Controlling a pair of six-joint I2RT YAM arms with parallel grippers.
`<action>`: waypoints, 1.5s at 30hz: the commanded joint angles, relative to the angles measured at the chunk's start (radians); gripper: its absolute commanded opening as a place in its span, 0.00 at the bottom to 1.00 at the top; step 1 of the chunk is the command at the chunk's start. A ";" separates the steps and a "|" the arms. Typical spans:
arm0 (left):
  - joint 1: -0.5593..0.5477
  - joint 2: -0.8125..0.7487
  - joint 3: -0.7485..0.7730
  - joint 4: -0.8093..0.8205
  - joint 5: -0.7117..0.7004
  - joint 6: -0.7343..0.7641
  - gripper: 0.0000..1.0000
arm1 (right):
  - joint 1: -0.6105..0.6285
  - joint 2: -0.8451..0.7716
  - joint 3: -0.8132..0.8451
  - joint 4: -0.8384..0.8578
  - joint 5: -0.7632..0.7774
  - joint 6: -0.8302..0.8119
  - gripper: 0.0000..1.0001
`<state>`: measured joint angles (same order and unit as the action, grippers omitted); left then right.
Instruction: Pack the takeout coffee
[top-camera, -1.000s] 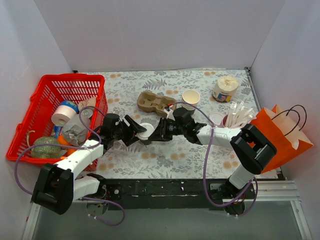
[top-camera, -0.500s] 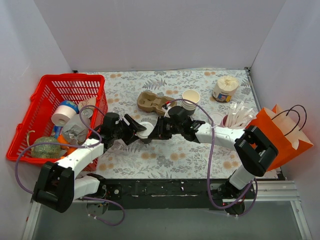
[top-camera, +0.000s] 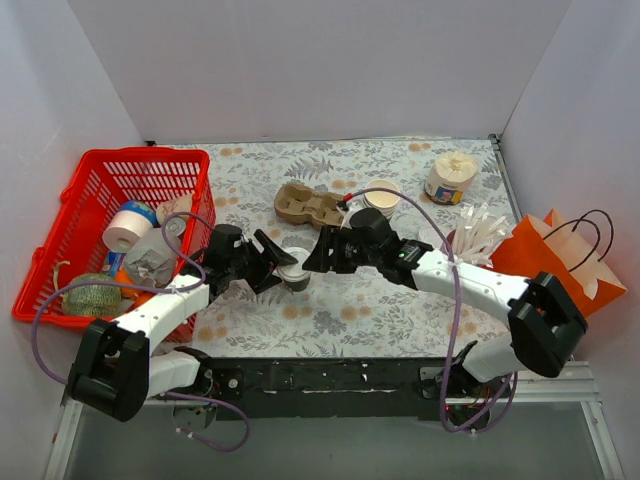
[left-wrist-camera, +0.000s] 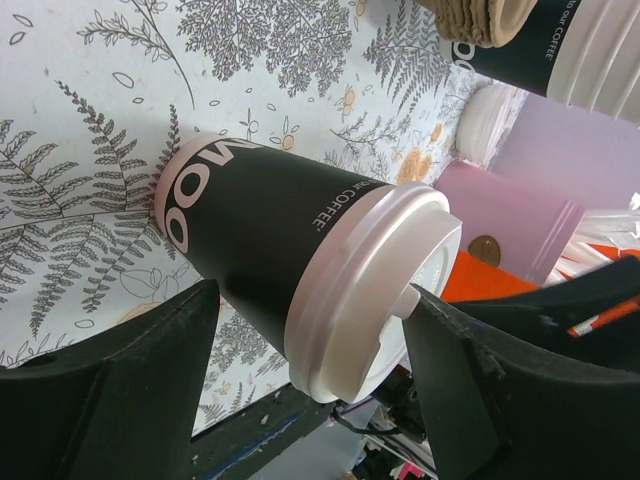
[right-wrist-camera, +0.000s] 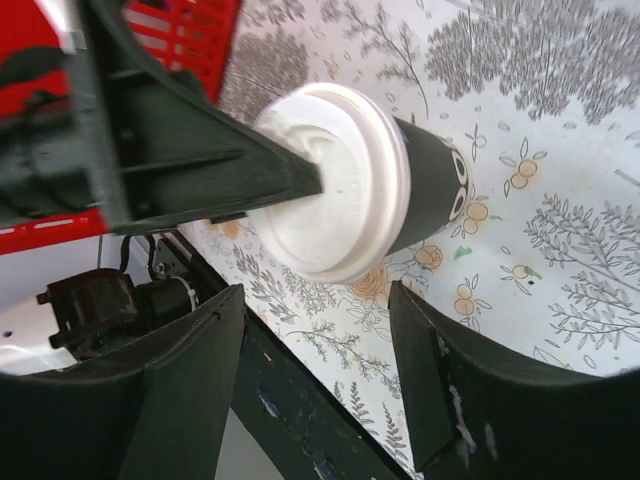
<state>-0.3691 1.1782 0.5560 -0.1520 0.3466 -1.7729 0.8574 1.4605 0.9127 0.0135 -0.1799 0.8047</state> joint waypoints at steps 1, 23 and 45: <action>-0.005 0.015 0.008 -0.123 0.003 0.039 0.73 | -0.001 -0.135 -0.011 -0.012 0.075 -0.074 0.71; -0.005 -0.101 0.147 -0.265 -0.067 0.141 0.98 | -0.037 -0.284 -0.140 0.005 -0.052 -0.187 0.91; -0.004 -0.054 0.087 -0.159 -0.046 0.105 0.98 | -0.040 0.015 -0.135 0.210 -0.175 0.011 0.71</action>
<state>-0.3702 1.1217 0.6483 -0.3477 0.2958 -1.6604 0.8238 1.4563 0.7681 0.1753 -0.3759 0.7837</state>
